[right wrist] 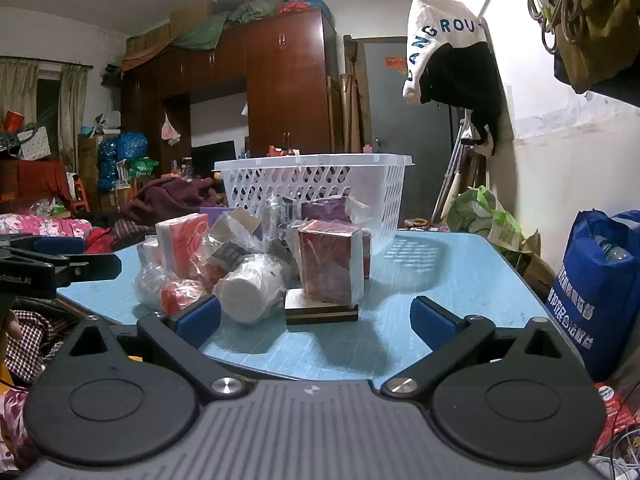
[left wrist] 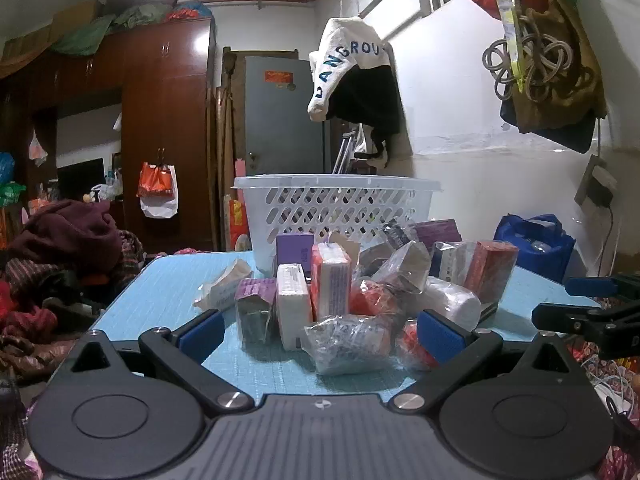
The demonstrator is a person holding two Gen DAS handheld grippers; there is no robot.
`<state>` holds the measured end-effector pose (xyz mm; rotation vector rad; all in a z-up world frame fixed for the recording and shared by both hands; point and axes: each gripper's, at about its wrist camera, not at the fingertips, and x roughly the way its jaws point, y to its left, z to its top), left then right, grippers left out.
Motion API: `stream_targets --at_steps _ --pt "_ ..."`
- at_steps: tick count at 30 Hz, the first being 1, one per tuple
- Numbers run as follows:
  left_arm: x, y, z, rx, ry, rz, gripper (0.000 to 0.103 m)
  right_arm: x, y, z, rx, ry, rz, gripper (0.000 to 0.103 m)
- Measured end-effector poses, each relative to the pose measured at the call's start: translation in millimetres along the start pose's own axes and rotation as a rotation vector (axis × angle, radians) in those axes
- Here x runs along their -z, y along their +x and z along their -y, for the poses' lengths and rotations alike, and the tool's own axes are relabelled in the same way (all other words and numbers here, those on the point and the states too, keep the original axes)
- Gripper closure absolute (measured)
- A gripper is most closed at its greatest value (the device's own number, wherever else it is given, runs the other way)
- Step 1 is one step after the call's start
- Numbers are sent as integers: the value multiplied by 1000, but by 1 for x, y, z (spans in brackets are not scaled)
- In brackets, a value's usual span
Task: Organize objects
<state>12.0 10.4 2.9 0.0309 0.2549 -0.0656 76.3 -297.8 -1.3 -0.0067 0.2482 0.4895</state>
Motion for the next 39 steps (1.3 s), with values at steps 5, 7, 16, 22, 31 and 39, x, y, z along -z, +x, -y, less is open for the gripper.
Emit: stream_targets --at_steps 5,7,16,22,31,39 --pt "0 0 1 3 0 -2 0 -1 -1 2 4 7 8 0" --pt "0 0 1 3 -1 -3 0 -1 -1 3 -2 9 11 0" --pt "0 1 2 8 -1 -7 0 -1 0 4 -19 17 12 0" --pt "0 1 2 8 -1 -6 0 -1 0 7 -21 30 10 0" --pt "1 2 2 9 -1 -8 0 -1 0 9 -39 47 10 0" --pt "1 2 2 9 0 -9 0 0 0 11 -27 41 16 0"
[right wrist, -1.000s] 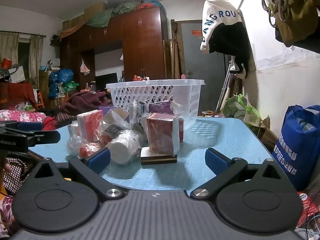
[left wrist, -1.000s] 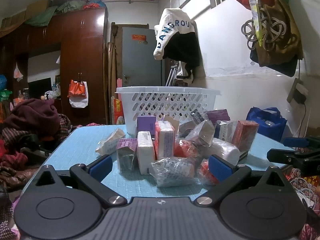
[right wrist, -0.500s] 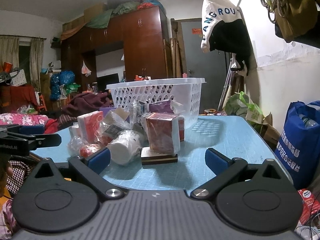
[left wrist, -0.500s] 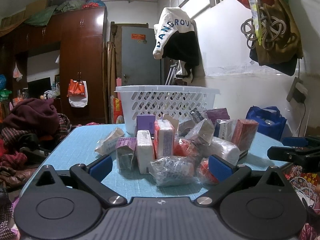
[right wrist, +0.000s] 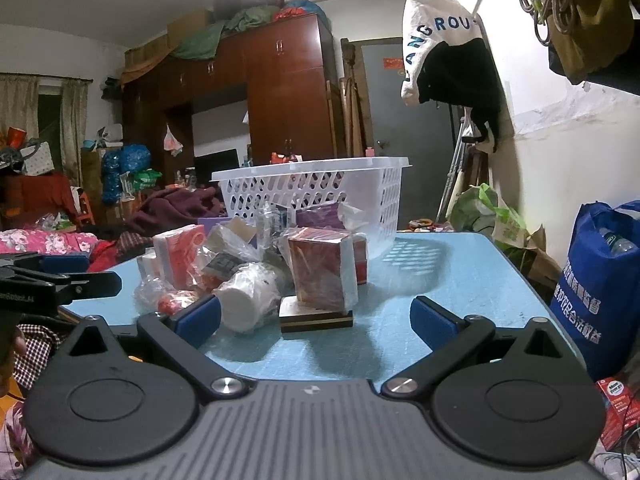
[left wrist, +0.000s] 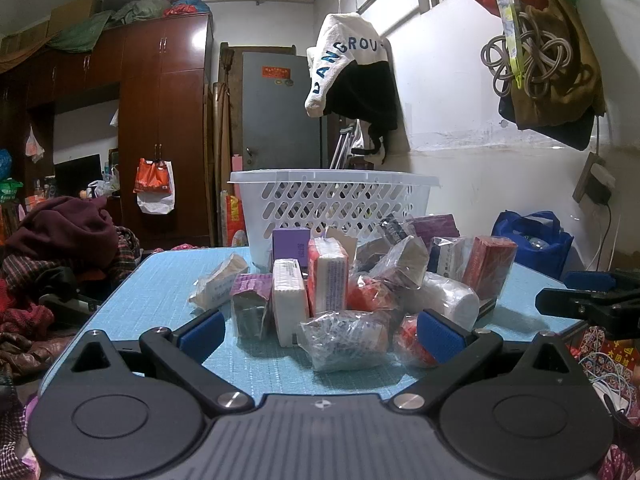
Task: Organize objects
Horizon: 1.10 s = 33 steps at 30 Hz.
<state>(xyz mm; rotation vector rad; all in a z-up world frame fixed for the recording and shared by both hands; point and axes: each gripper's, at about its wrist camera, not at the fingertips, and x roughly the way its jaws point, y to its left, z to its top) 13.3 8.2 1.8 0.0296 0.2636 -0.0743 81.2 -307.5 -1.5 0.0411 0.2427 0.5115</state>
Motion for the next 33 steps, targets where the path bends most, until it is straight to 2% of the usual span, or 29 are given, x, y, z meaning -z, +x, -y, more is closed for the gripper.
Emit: stream_targets --at_steps 16,21,26,29,31,33 --pt "3 4 -5 -9 0 -3 0 -1 2 4 4 17 10 0" --pt "0 16 -24 -12 -58 -7 2 -5 14 8 -7 35 14 0" --pt "-12 40 -24 28 -67 -5 10 -14 30 8 -3 36 22 14" --pt "-16 56 -20 41 -57 -18 18 -17 39 4 4 24 16 19" --pt "-18 64 -17 49 -58 -23 19 -17 43 2 10 14 12 19" --pt "-18 67 -14 35 -44 -21 22 -17 48 0 20 6 5 25"
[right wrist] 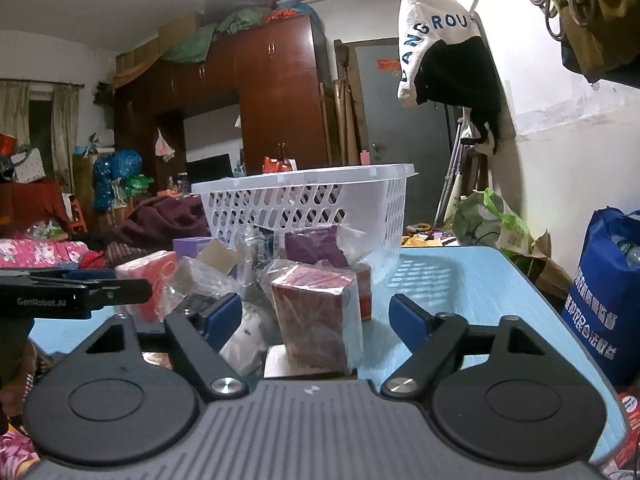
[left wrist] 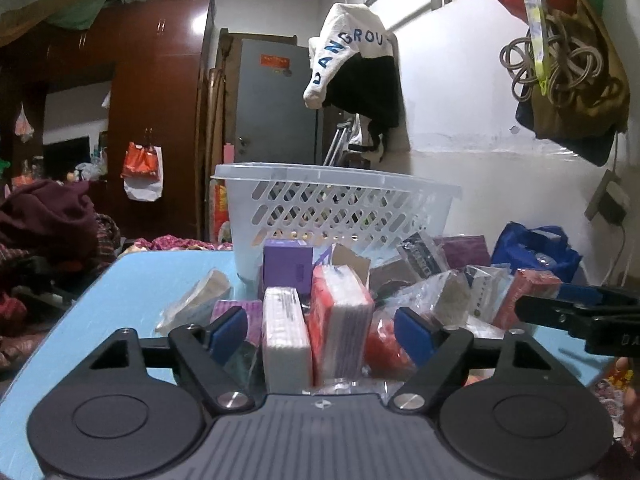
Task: Organize objects
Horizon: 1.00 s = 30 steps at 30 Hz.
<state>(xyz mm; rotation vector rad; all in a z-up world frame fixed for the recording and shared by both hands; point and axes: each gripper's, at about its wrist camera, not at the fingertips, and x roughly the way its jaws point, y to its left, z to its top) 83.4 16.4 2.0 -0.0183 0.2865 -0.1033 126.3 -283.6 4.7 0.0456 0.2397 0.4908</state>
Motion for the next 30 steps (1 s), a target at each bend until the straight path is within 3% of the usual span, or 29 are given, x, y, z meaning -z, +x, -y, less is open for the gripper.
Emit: stream_targets --at_steps 2,4,6,12,15,24,30 --pt "-1 3 3 2 10 -5 31 2 4 -1 0 -4 -21 40" --pt "-3 6 5 -11 14 1 47 5 5 -1 2 -7 -33 45" --pt "-5 9 7 -30 23 3 51 6 3 -3 24 -29 -36 52" --pt "-10 8 10 -21 38 6 57 2 -5 1 16 -23 -16 53" --pt "-13 6 8 6 40 1 72 -1 -10 3 16 -20 -10 53" --pt "-11 4 17 -2 100 10 73 -1 -4 5 6 -21 -31 53" --pt "-33 -1 -2 41 13 66 73 -15 -9 9 1 -28 8 53"
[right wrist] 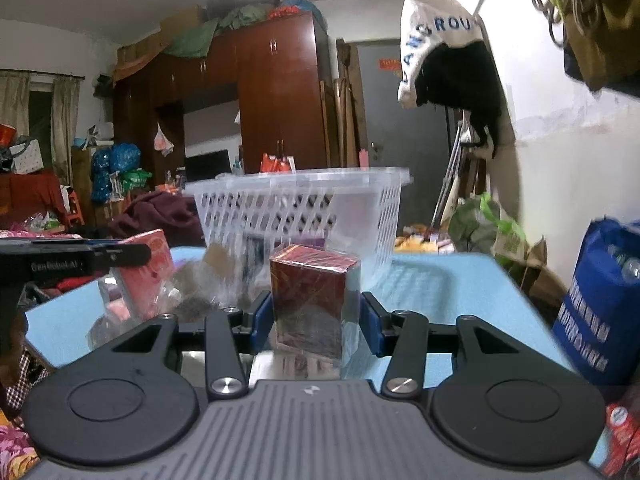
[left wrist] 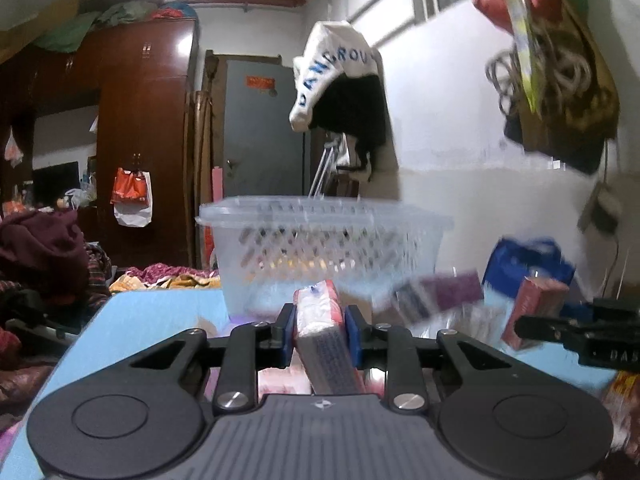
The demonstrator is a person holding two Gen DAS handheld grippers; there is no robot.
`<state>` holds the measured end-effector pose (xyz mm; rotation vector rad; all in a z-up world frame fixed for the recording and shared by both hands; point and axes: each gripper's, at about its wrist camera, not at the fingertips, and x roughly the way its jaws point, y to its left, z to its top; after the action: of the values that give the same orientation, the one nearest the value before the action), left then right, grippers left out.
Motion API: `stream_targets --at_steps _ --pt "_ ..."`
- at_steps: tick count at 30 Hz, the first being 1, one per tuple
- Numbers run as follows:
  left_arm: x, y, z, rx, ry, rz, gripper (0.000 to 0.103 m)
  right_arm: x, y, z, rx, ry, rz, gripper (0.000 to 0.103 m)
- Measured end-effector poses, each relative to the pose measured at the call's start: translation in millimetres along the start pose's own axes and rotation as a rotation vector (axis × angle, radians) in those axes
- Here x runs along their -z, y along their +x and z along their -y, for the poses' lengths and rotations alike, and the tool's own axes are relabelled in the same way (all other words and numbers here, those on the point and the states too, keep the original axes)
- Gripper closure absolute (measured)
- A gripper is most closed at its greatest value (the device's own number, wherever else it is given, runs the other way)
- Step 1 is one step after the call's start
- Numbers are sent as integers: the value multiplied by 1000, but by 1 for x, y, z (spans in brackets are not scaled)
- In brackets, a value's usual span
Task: Organize objects
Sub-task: 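Lift both held boxes over the white basket and open both grippers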
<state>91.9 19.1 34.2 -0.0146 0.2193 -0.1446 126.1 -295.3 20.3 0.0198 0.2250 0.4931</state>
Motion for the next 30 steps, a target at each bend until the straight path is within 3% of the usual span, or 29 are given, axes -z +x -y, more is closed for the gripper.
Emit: stream_targets --at_steps 5,10,14,18,23,24,25,26,28,30 --pt "-36 0 -18 31 -75 77 73 -42 1 -1 -16 -51 86 53" --pt "-89 30 -34 86 -196 140 73 -105 47 -12 -8 -161 126 54" --pt "-112 81 -44 77 -275 94 73 -139 109 -9 -4 -192 57 54" --pt "-108 125 -47 50 -314 19 73 -137 150 -13 32 -256 -43 54" --pt "-106 142 -55 13 -355 45 70 -135 166 0 25 -203 -60 53" --pt "-108 144 -55 4 -348 46 52 -136 164 2 26 -195 -55 50" --pt "-109 144 -56 0 -340 22 27 -136 158 2 34 -184 -49 24" --pt "-110 142 -57 -1 -337 -7 22 -136 151 2 48 -174 -36 0" --pt "-107 126 -59 14 -322 24 22 -135 129 -1 63 -178 10 0" --pt "-101 99 -56 31 -274 59 22 -127 101 3 9 -156 67 0"
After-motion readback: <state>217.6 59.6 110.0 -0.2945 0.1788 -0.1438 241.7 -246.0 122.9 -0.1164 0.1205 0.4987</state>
